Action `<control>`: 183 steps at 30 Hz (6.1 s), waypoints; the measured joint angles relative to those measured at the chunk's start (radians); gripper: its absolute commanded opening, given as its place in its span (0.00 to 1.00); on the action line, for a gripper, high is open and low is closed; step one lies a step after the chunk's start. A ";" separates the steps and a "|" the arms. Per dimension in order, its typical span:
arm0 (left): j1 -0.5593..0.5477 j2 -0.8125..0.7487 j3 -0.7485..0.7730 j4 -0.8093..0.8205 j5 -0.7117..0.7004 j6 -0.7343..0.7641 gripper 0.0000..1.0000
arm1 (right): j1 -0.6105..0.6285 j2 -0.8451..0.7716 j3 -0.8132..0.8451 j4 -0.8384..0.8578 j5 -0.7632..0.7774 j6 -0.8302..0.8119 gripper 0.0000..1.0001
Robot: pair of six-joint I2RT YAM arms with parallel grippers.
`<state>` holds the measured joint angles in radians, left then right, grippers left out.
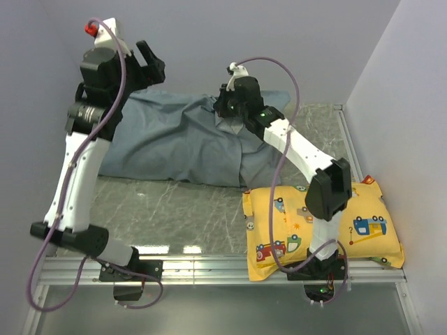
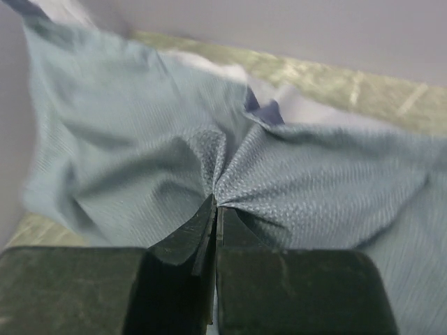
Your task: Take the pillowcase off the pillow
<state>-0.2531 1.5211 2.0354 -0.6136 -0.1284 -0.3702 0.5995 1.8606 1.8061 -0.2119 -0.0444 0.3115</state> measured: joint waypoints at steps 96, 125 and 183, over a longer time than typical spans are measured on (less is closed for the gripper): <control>-0.057 -0.030 -0.874 0.393 -0.274 -0.420 0.00 | -0.094 -0.147 -0.478 -0.104 0.151 0.148 0.56; 0.125 -0.160 -0.971 0.385 -0.095 -0.401 0.01 | -0.159 -0.035 -0.449 -0.048 0.077 0.205 0.54; -0.162 -0.097 -0.529 0.120 -0.270 -0.045 0.81 | -0.195 0.109 -0.485 0.182 -0.122 0.297 0.00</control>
<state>-0.4149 1.4239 1.5066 -0.4934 -0.3985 -0.4156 0.4049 1.9694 1.3209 -0.0303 -0.1661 0.6083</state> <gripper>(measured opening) 0.784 0.011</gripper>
